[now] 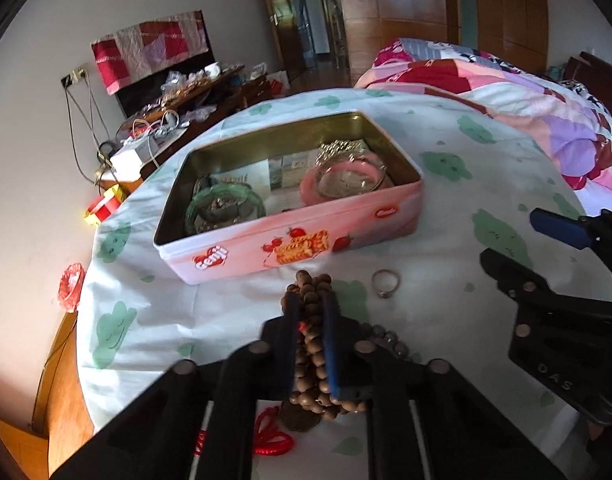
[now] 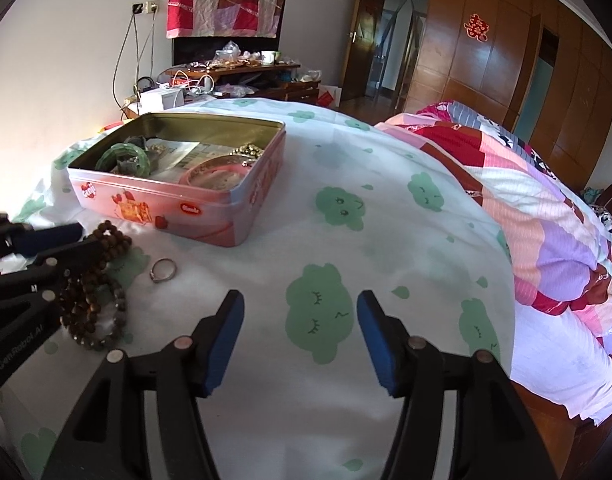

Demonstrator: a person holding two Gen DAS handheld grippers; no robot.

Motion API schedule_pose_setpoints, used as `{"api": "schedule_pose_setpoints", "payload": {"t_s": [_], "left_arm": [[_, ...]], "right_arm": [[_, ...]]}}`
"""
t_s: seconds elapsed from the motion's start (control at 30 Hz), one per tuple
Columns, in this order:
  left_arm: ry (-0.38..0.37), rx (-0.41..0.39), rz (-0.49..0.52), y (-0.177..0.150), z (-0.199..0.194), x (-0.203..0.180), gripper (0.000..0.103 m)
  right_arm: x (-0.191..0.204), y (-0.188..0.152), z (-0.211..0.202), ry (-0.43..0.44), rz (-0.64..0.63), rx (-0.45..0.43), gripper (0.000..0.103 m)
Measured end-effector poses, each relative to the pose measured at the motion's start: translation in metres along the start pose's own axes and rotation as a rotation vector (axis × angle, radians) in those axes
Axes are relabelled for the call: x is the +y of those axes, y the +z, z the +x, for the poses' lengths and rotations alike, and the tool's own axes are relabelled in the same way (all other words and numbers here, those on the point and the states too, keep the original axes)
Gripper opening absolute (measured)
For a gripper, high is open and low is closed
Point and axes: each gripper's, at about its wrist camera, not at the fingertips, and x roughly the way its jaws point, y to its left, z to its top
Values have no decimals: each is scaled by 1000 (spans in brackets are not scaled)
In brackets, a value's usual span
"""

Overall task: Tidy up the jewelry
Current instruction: 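Grasp the grey bead bracelet with the right tool while the left tool holds the wooden beads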

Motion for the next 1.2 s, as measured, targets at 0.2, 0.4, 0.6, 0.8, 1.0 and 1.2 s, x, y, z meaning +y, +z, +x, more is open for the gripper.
{"api": "schedule_pose_setpoints", "payload": {"t_s": [0.2,0.4,0.6,0.8,1.0,1.2], "left_arm": [[10,-63,-14,7,-23,9,7],[30,-119,-69,14,-49,36,7],[112,-108,-119,6,-47,68,7],[153,-66,-164,-7,-32,92,7],[141,-34,-173,-16,-18,92,7],[128,-19,-186,-20,-13,96,7]], "right_arm": [[3,0,-2,2,-1,-3,61],[5,1,-4,9,0,-9,61],[11,3,-6,27,-4,-13,61],[27,8,-14,95,-18,-35,61],[52,8,-14,171,-69,-26,61],[71,4,-7,214,-139,4,57]]}}
